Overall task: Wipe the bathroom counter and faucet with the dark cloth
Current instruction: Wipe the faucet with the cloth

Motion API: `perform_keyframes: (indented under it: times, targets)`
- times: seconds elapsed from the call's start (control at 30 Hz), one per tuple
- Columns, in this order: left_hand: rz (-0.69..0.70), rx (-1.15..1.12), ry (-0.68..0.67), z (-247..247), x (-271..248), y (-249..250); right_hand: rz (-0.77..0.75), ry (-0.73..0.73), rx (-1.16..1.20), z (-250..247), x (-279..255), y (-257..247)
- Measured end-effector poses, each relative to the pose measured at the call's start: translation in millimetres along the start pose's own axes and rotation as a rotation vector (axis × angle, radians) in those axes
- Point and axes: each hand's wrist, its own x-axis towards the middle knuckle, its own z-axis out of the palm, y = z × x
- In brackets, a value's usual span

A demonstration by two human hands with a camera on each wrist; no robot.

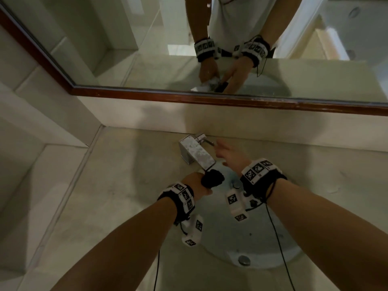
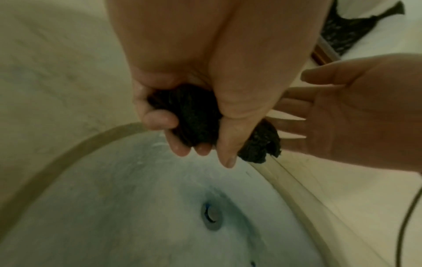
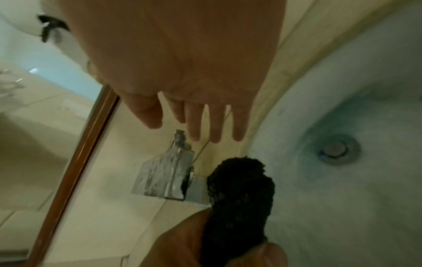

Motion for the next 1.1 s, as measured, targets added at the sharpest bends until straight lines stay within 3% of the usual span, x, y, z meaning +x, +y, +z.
perform_keyframes:
  times: [0.13,0.23,0.37,0.57,0.7,0.77,0.87,0.97,1.1]
  targets:
    - [0.060,0.278,0.041,0,-24,11,0.272,-0.116,-0.025,-14,-29,22]
    - [0.142,0.413,0.096,-5,-44,29,0.355,-0.259,-0.038,-29,-53,37]
    - [0.253,0.603,0.193,-10,-67,53,0.308,-0.432,-0.043,-54,-74,29]
    - [0.539,0.896,0.397,-20,-93,88,0.125,-0.515,-0.195,-86,-103,-7]
    - [0.768,1.014,0.436,-29,-104,116,0.144,-0.614,-0.280,-92,-119,-18]
    - [0.834,1.083,0.439,-30,-109,127,0.157,-0.588,-0.330,-93,-123,-19]
    - [0.837,1.130,0.486,-27,-111,132,0.141,-0.538,-0.381,-91,-123,-18]
    - [0.693,1.078,0.438,-23,-108,136,0.148,-0.502,-0.414,-86,-121,-17]
    - [0.473,0.890,0.357,-14,-102,140,-0.042,-0.374,-0.981,-79,-116,-18]
